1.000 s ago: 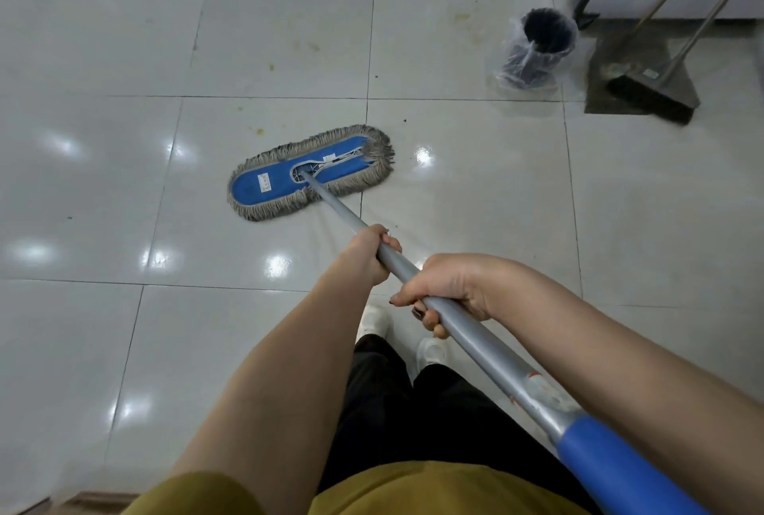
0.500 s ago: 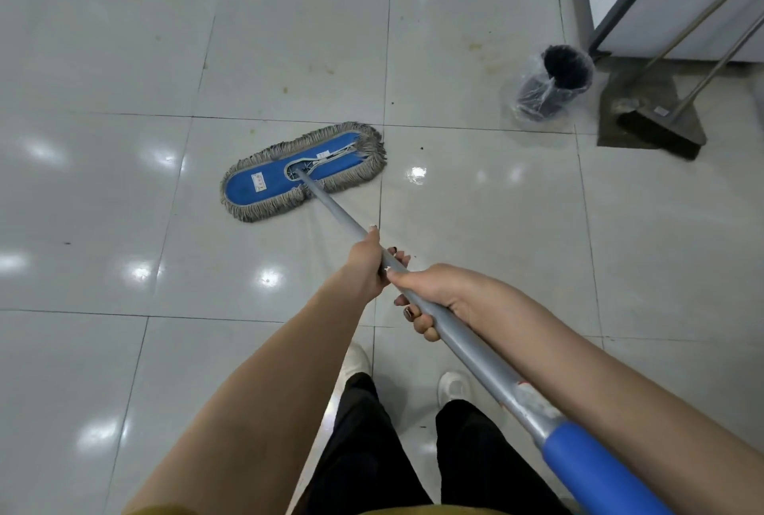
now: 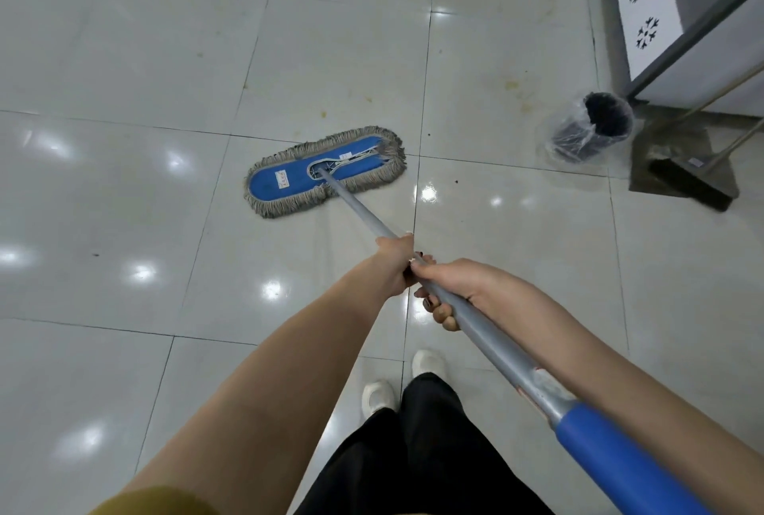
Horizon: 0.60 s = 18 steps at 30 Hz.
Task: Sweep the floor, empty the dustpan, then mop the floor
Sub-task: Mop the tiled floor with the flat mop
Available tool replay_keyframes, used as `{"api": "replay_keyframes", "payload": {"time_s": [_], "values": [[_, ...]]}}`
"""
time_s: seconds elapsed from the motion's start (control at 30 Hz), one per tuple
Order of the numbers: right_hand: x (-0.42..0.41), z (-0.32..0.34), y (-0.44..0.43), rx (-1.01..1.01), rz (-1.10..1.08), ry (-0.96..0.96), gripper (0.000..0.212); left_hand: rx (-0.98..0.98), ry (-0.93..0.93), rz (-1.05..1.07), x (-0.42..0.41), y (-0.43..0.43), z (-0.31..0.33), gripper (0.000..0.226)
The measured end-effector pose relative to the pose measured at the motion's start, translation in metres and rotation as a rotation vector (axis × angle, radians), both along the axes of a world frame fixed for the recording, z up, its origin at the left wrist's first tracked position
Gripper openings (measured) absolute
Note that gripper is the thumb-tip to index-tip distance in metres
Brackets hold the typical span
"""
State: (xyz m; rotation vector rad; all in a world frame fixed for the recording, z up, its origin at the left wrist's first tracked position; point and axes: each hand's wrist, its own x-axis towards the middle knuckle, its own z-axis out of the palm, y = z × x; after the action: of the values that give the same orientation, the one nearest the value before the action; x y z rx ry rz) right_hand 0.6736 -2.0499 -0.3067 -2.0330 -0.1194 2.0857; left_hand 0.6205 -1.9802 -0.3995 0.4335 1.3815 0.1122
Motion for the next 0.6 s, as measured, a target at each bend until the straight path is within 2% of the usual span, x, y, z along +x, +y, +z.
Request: {"api": "replay_keyframes", "payload": {"time_s": [0.1, 0.37, 0.6], "values": [[0.004, -0.002, 0.028, 0.004, -0.013, -0.006, 0.048, 0.02, 0.015, -0.028, 0.003, 0.029, -0.006, 0.041], [0.023, -0.006, 0.125, 0.004, -0.018, 0.015, 0.048, 0.074, 0.024, -0.089, 0.017, 0.13, -0.014, 0.052], [0.026, -0.005, 0.227, -0.001, -0.018, 0.022, 0.045, 0.052, 0.035, -0.079, 0.019, 0.229, -0.005, 0.044]]}}
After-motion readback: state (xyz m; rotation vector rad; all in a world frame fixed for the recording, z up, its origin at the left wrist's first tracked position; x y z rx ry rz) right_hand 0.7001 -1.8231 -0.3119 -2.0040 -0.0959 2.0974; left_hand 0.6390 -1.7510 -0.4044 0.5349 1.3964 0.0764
